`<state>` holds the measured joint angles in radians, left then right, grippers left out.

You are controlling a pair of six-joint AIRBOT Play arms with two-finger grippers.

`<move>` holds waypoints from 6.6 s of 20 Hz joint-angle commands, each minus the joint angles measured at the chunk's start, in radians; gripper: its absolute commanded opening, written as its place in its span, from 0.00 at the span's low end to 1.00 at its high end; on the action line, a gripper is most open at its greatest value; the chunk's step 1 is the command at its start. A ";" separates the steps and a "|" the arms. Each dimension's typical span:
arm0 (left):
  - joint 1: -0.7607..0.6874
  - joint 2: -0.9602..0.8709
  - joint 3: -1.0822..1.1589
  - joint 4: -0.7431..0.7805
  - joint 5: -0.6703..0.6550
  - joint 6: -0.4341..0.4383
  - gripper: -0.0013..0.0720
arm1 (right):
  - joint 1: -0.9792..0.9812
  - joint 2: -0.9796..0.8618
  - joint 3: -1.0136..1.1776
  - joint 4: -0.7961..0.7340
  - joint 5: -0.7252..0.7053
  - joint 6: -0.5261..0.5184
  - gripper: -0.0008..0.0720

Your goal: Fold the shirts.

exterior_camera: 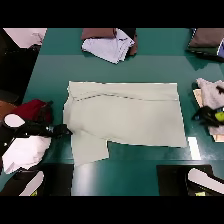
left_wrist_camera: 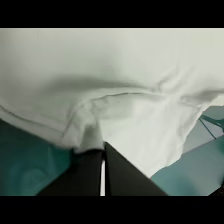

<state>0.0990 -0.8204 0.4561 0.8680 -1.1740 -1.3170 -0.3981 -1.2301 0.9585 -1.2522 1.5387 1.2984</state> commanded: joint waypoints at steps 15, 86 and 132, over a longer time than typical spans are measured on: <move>0.000 0.001 0.079 -0.011 -0.021 0.043 0.06 | 0.116 0.233 -0.385 -0.079 -0.164 0.009 0.03; -0.602 -1.304 1.501 0.019 0.132 -0.134 0.06 | 0.725 -0.471 1.097 0.537 -0.010 0.030 0.03; -0.216 -0.785 1.500 0.293 -0.135 -0.089 0.06 | 0.848 -0.927 0.884 0.785 -0.257 -0.106 0.04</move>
<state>-0.1146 -1.6051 1.9575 1.1709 -1.2995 -1.4094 0.4026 -2.1025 1.7611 -0.5217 1.2716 1.2106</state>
